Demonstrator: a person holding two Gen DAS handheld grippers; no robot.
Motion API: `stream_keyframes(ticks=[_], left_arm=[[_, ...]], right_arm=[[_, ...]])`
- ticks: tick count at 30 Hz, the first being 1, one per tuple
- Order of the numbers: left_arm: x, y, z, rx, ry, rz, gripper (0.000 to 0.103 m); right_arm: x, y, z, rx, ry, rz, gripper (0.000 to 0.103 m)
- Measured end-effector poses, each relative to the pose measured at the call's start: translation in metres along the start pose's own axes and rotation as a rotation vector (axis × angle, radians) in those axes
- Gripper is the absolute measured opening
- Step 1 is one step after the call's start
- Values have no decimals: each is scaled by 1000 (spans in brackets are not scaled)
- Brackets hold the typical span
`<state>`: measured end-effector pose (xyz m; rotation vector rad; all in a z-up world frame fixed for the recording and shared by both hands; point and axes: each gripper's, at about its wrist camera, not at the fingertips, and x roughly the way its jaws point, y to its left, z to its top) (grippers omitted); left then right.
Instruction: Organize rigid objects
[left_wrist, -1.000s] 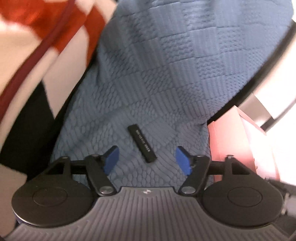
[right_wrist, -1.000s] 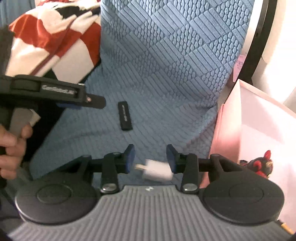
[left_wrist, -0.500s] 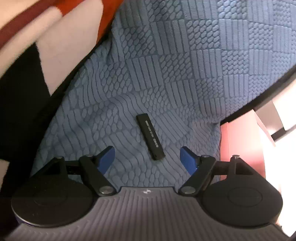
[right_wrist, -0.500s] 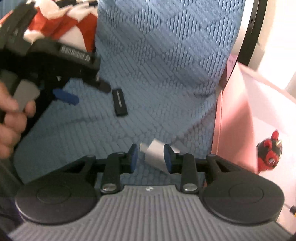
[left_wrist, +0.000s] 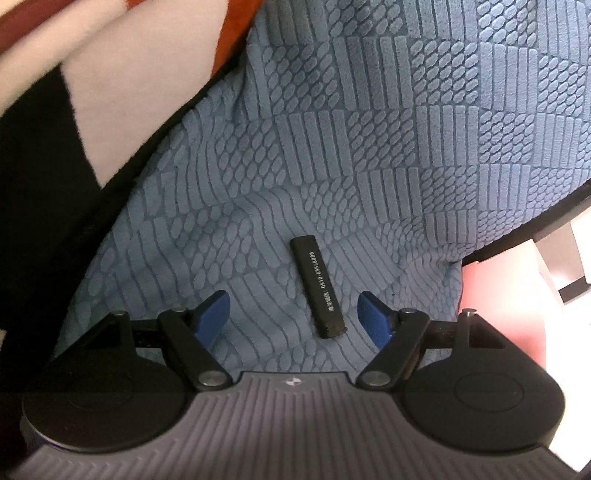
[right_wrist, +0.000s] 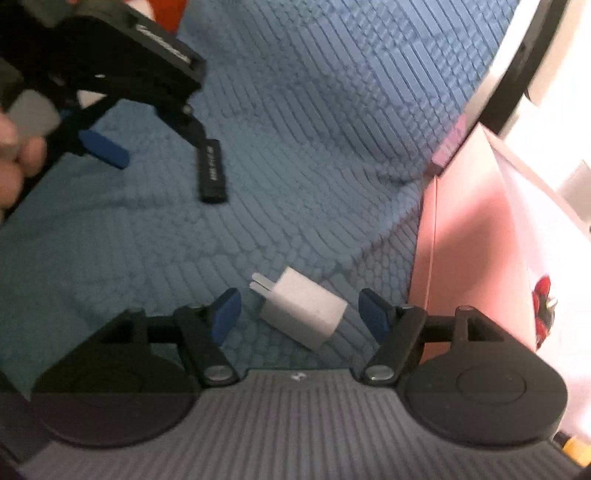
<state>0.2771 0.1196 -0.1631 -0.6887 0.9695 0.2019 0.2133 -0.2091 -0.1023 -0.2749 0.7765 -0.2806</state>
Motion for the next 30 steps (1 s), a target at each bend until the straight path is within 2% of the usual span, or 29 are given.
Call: stream_keyframes(ticks=[4, 5, 6, 9, 14, 21, 23, 24, 29, 30], left_arm=[[0, -3, 1, 17, -6, 0, 80], [0, -3, 2, 19, -8, 3, 80], [1, -3, 2, 20, -8, 5, 80], [2, -2, 3, 19, -10, 11, 78], [7, -3, 3, 27, -8, 10, 74], [20, -26, -3, 126, -58, 70, 74], [26, -31, -7, 148, -63, 64, 75], [32, -34, -11, 162, -49, 86, 75], [38, -57, -28, 285, -85, 186, 75], [40, -60, -31, 308, -92, 207, 71]], right_arm=[[8, -14, -2, 100, 56, 59, 69], [10, -17, -3, 124, 68, 68, 63], [12, -21, -3, 155, 78, 79, 48], [10, -29, -6, 221, 88, 108, 48], [-2, -36, -6, 250, 47, 102, 48], [2, -37, -2, 250, 38, 111, 48], [3, -36, -1, 244, 33, 111, 48], [3, -37, -1, 244, 32, 111, 48], [4, -39, 1, 259, 30, 112, 48], [4, -39, 1, 262, 30, 111, 48]])
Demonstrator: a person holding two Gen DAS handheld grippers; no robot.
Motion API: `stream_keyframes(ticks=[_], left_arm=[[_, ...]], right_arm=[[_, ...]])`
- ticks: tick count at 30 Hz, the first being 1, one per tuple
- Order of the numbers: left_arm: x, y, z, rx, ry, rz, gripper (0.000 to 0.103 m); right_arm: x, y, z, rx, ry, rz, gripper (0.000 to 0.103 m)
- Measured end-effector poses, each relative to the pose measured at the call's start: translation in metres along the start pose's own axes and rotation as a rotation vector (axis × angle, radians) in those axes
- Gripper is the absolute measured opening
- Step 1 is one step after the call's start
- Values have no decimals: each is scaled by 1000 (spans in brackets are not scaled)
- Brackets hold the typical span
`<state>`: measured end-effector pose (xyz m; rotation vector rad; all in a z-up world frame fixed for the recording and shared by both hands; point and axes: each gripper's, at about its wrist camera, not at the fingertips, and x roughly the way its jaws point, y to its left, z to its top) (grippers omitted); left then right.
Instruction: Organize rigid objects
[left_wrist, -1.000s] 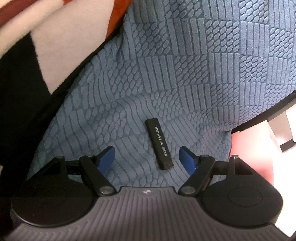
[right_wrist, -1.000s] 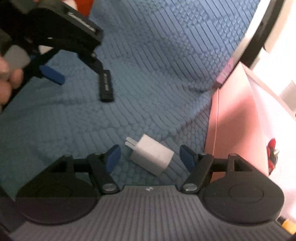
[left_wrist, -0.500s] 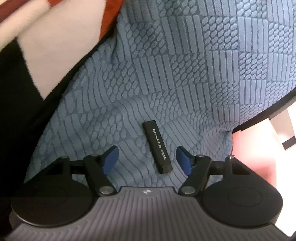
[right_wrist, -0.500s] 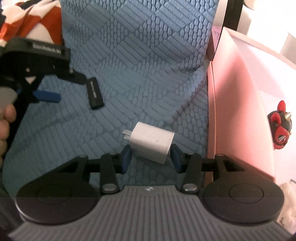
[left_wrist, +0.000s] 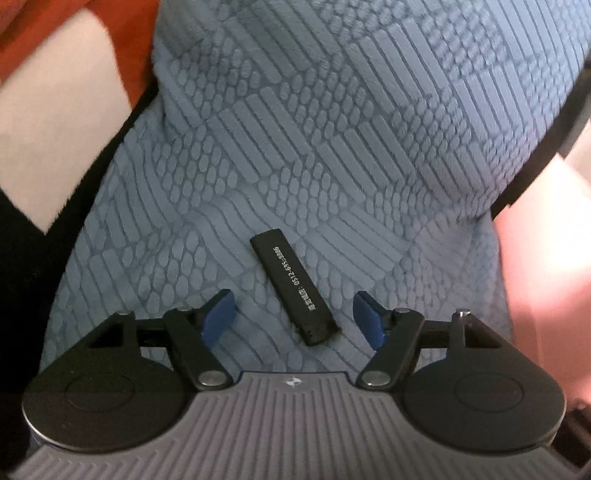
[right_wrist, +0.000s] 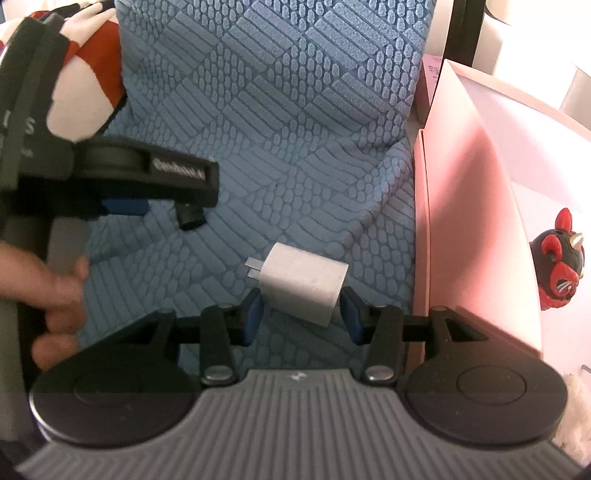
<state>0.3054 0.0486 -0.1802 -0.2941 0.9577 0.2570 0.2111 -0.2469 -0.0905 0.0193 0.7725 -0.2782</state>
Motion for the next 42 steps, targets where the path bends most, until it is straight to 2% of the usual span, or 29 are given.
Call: stream_keyframes(ticks=[2, 3, 4, 6, 7, 8, 14, 21, 28, 34, 38, 42], left_arm=[[0, -6, -4, 45, -17, 32, 53], [0, -9, -5, 70, -27, 36, 38], [-1, -10, -7, 85, -34, 37, 31], [-2, -10, -9, 107, -38, 40, 26], [-3, -10, -10, 114, -39, 42, 14], [-3, -8, -10, 114, -38, 48, 13], [-17, 7, -8, 40, -43, -20, 12], [-37, 38, -7, -126, -40, -165, 12], [-47, 63, -3, -269, -38, -266, 12], [-39, 60, 0, -242, -38, -239, 12], [-48, 48, 0, -125, -85, -183, 12], [-55, 41, -12, -78, -57, -176, 12]], right_arm=[[0, 0, 0, 7, 0, 5, 48], [-1, 0, -1, 7, -1, 5, 48], [-1, 0, -1, 7, -2, 3, 48], [-2, 0, -2, 9, -5, 2, 48], [-2, 0, -2, 8, -7, 4, 48], [-2, 0, -3, 9, -10, 6, 48], [-5, 0, -4, 33, -20, 25, 48], [-6, -1, -4, 53, -29, 40, 48], [-8, -2, -6, 65, -38, 50, 48], [-8, -3, -6, 67, -37, 60, 48], [-10, -1, -2, 56, -48, 70, 48], [-10, 1, -4, 51, -49, 76, 48]])
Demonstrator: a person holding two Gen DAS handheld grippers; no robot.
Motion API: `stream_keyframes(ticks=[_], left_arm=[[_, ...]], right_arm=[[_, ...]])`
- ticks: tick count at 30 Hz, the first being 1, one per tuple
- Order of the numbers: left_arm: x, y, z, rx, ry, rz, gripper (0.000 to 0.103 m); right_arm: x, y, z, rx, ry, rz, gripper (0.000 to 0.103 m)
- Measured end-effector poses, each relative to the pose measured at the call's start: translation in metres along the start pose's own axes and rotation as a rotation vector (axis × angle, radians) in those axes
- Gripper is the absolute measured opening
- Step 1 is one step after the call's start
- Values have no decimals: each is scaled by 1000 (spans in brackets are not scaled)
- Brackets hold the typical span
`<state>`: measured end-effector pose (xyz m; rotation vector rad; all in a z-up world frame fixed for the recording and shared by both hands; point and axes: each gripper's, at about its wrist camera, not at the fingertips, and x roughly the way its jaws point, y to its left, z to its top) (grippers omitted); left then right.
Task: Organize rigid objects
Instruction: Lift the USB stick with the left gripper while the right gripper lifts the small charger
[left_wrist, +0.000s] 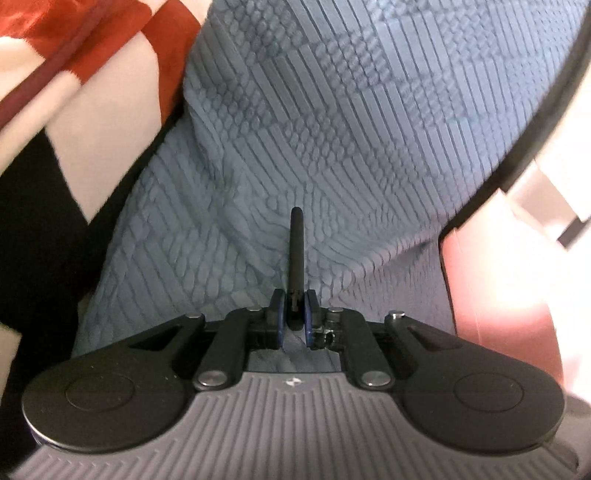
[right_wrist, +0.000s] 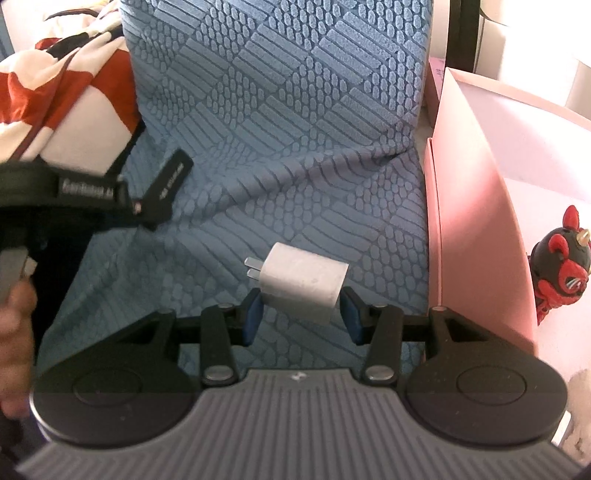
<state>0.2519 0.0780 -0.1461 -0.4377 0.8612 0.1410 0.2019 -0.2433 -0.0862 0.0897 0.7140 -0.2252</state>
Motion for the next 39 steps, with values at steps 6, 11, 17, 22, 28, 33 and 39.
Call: stream_keyframes(ticks=[6, 11, 17, 22, 28, 33, 39], left_arm=[[-12, -6, -16, 33, 10, 3, 12], [-28, -1, -34, -18, -43, 17, 12], [-29, 0, -60, -66, -5, 19, 12], [-21, -4, -67, -38, 26, 24, 12], [-4, 0, -67, -48, 53, 34, 12], [8, -3, -68, -26, 53, 49, 12], [22, -3, -60, 0, 21, 56, 12]], right_arm=[[6, -3, -4, 12, 17, 4, 48], [10, -2, -8, 10, 30, 12, 48], [18, 0, -15, -3, 60, 5, 48], [17, 2, -16, -8, 59, 7, 48], [15, 4, -19, -20, 57, 6, 48], [14, 4, -19, -29, 58, 5, 48], [14, 4, -19, -33, 58, 5, 48]])
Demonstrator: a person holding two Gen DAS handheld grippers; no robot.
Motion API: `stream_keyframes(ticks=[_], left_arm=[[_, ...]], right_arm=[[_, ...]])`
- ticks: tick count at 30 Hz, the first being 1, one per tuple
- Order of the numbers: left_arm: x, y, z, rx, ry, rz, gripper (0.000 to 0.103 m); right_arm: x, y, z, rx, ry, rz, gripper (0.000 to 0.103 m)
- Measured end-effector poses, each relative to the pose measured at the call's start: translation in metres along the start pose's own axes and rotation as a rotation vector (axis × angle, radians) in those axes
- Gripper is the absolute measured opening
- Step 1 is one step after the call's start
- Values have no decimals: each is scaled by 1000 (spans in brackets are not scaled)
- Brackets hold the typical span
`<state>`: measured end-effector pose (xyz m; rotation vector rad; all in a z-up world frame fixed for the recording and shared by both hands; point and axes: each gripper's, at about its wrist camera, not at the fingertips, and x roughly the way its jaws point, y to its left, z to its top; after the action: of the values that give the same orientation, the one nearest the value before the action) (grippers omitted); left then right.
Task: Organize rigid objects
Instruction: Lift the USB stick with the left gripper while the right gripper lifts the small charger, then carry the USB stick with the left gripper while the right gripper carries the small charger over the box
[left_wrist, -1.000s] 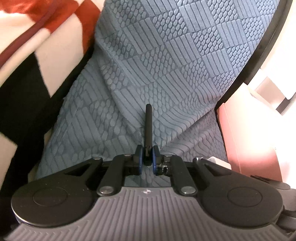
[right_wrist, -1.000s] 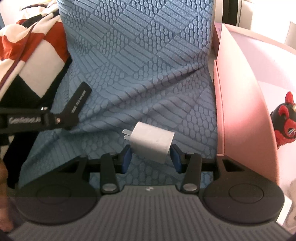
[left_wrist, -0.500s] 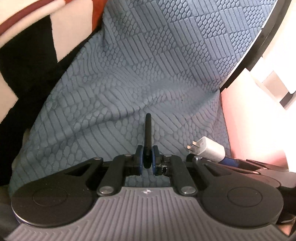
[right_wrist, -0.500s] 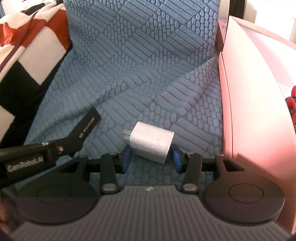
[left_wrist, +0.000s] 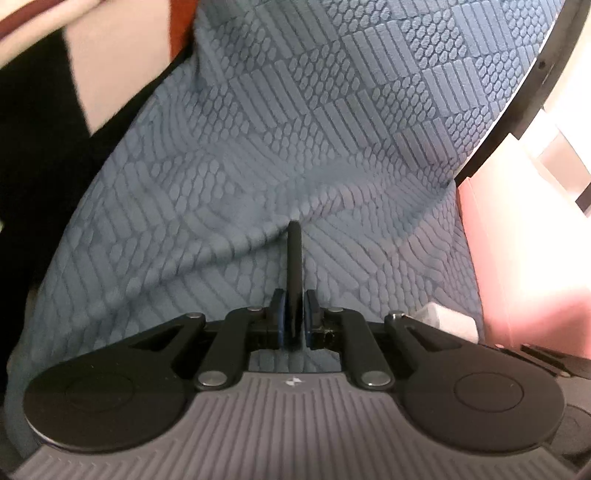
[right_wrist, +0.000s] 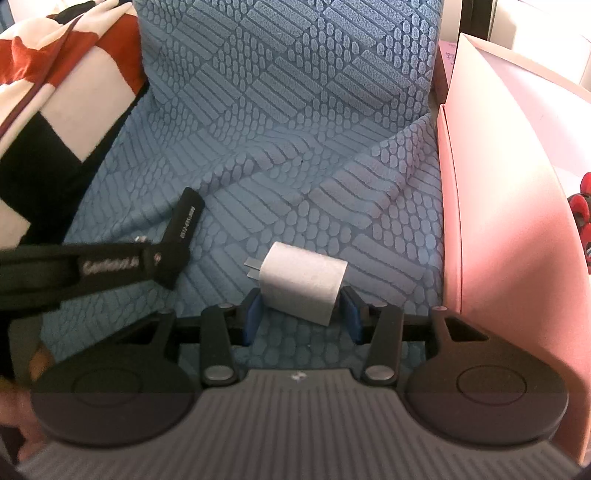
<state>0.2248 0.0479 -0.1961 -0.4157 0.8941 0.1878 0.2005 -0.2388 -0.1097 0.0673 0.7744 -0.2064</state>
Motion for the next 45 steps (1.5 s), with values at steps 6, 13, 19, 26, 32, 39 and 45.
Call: stream_keyframes(ticks=[6, 13, 19, 26, 32, 39, 45], left_arm=[[5, -2, 4, 13, -5, -1, 11], [-20, -1, 6, -27, -31, -67, 11], [-53, 0, 4, -53, -52, -110, 11], [-92, 0, 9, -67, -72, -143, 11], [-124, -11, 21, -81, -85, -176, 11], [-166, -41, 42, -45, -117, -215, 11], [-193, -74, 60, -24, -136, -261, 11]], right_arm=[[0, 0, 0, 6, -6, -6, 48], [-18, 5, -3, 15, -35, 1, 45], [-42, 21, -9, -40, -56, 2, 45], [-71, 22, 3, -17, -66, 21, 45], [-120, 14, 23, 8, -123, 15, 45], [-181, -1, 50, 29, -212, 12, 45], [-221, -22, 62, 56, -277, -2, 45]])
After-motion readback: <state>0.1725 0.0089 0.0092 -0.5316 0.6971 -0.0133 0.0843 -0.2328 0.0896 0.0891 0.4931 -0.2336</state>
